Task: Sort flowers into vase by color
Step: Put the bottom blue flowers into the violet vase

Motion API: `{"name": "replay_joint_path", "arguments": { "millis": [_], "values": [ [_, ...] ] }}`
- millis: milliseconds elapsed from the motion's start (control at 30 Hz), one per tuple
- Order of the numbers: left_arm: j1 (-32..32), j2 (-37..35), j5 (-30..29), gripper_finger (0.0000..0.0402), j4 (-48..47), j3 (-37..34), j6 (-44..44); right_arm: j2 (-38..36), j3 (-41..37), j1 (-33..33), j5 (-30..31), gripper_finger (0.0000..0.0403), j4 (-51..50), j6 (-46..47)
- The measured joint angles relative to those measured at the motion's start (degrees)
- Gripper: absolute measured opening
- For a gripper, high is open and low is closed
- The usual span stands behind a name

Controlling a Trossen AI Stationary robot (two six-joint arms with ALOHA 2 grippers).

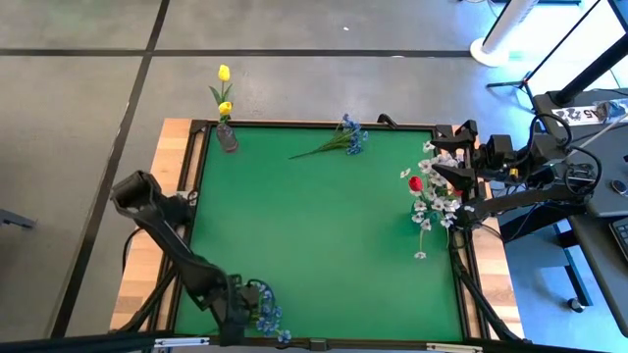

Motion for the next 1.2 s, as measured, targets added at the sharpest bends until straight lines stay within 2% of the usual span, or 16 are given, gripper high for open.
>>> {"name": "replay_joint_path", "arguments": {
  "millis": [167, 300, 500, 600, 733, 800, 867, 1067, 1200],
  "values": [
    [-0.7, 3.5, -6.4, 0.0247, 0.1, 0.0, 2.3, 0.0, 0.0, 0.0, 0.0, 0.0273, 0.0, 0.0],
    [-1.0, 6.8, -7.3, 0.0247, 3.3, 0.0, 6.6, 0.0, 0.0, 0.0, 0.0, 0.0273, 0.0, 0.0],
    [-1.3, 8.6, -10.5, 0.0238, 4.3, 0.2, 5.7, 0.0, 0.0, 0.0, 0.0, 0.0273, 0.0, 0.0],
    [-1.3, 8.6, -11.8, 0.02, 2.8, 0.2, 7.5, 0.0, 0.0, 0.0, 0.0, 0.0273, -0.1, 0.0],
    [-1.1, 7.2, -14.6, 0.0102, -2.5, 0.0, 5.1, 0.0, 0.0, 0.0, -0.1, 0.0273, -0.2, 0.0],
    [-0.8, 5.6, -14.7, 0.0042, -7.4, -0.2, 4.1, 0.0, 0.0, 0.0, -0.1, 0.0273, -0.2, 0.0],
    [-0.3, 2.5, -15.9, 0.0016, -13.4, -0.2, 4.3, 0.0, 0.0, 0.0, -0.1, 0.0273, -0.2, 0.0],
    [3.6, -13.7, -31.7, 0.0014, -33.3, -0.2, 8.8, 0.0, 0.0, 0.0, -0.3, 0.0273, -0.2, 0.0],
    [10.3, -28.8, -46.5, 0.0007, -38.1, -0.2, 7.3, 0.0, 0.0, 0.0, -0.3, 0.0273, -0.2, 0.0]
  ]
}}
